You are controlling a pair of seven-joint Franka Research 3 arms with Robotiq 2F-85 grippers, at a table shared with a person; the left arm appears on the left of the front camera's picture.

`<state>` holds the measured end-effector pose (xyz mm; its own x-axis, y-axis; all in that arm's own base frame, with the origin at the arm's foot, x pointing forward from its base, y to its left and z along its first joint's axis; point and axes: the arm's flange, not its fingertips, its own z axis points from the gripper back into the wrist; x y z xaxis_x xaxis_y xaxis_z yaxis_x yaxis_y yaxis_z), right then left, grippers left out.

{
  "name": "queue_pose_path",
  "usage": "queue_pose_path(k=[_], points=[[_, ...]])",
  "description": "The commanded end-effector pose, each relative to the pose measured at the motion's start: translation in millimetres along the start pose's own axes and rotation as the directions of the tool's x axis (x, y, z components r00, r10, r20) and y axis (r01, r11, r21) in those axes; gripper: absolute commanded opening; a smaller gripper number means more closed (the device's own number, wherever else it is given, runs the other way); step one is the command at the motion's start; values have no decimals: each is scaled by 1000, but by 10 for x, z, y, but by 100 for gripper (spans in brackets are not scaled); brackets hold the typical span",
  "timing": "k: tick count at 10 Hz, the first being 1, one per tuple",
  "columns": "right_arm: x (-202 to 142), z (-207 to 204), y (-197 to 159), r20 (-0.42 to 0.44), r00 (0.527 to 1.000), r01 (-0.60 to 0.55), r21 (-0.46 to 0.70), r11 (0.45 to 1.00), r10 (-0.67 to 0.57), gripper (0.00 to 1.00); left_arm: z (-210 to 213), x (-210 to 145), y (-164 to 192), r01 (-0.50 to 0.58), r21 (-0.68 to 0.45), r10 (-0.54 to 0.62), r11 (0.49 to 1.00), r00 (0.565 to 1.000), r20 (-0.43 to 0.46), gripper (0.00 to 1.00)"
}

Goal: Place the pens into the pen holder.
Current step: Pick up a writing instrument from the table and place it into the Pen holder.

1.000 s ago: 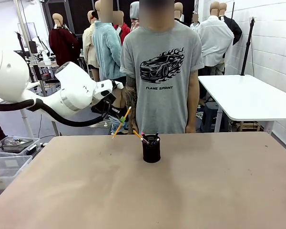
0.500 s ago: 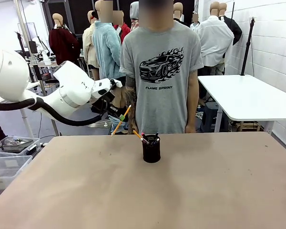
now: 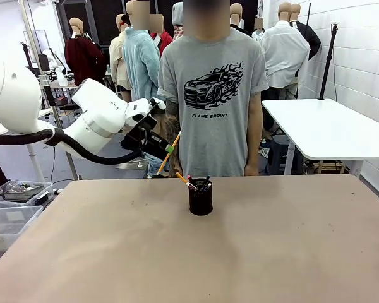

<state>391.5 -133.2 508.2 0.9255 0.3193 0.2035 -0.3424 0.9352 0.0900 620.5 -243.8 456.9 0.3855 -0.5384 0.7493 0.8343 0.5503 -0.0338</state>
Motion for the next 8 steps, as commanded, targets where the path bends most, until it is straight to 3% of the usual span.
queue_pose_path(k=[1,4,6,8], points=[[-9,-35,-2,0,1000,-2,-15,1000,2,66,-5,-94,65,113,-155,-87,981,982,165,0],[-9,-35,-2,0,1000,-2,-15,1000,2,66,-238,3,89,281,-221,-190,934,913,362,0],[-9,-35,-2,0,1000,-2,-15,1000,2,66,-492,20,90,356,-362,-189,861,887,422,0],[-9,-35,-2,0,1000,-2,-15,1000,2,66,-660,4,44,395,-419,-167,818,859,484,0]])
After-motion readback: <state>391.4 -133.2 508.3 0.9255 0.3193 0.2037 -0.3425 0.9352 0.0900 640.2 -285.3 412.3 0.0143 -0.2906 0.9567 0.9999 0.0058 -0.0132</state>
